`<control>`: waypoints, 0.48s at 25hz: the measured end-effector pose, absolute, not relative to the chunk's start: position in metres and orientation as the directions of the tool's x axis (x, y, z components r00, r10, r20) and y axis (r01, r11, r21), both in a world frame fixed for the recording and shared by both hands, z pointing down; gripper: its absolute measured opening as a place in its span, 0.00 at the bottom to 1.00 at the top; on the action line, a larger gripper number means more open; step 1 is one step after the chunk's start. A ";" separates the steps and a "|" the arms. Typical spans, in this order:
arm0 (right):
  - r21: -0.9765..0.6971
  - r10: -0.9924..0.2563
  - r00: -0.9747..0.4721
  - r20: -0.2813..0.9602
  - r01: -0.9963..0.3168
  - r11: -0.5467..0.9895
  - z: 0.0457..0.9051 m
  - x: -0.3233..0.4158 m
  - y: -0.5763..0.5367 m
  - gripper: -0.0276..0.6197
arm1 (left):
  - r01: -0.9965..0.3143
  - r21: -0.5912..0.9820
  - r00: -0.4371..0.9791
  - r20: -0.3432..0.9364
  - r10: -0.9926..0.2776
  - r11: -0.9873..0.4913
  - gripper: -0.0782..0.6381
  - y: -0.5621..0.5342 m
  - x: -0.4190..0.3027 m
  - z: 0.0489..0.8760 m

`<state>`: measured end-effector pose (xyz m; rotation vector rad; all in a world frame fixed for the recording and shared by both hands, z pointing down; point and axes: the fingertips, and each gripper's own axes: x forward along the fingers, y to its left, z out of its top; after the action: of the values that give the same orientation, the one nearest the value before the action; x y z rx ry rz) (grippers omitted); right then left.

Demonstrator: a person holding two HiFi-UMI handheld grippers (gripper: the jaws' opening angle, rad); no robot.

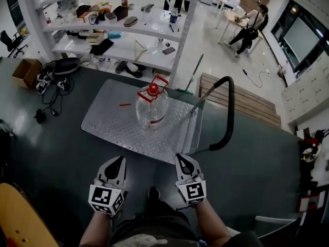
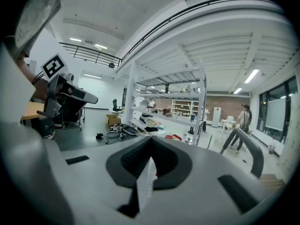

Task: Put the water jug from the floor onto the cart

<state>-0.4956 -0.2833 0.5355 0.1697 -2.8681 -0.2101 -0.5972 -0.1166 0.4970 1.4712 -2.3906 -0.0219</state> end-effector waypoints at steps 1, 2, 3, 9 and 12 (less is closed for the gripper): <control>0.162 -0.147 -0.957 0.251 -0.108 0.981 0.534 -0.489 -0.276 0.03 | -0.868 0.187 -0.406 0.269 -0.874 0.460 0.12 -0.108 -0.590 0.496; 0.168 -0.159 -0.955 0.251 -0.119 0.979 0.533 -0.482 -0.268 0.03 | -0.870 0.187 -0.402 0.269 -0.875 0.457 0.12 -0.099 -0.583 0.496; 0.172 -0.169 -0.954 0.249 -0.129 0.977 0.531 -0.475 -0.259 0.03 | -0.871 0.187 -0.399 0.271 -0.876 0.454 0.12 -0.088 -0.575 0.497; 0.145 -0.174 -0.957 0.230 -0.143 0.979 0.524 -0.425 -0.199 0.03 | -0.867 0.187 -0.416 0.240 -0.877 0.462 0.12 -0.020 -0.521 0.485; 0.130 -0.173 -0.960 0.220 -0.147 0.980 0.524 -0.397 -0.166 0.03 | -0.867 0.188 -0.421 0.222 -0.879 0.463 0.12 0.014 -0.492 0.479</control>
<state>-0.3973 -0.1656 0.5236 0.2376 -2.8943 -0.1651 -0.4916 0.0140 0.4788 1.4921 -2.4279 -0.0638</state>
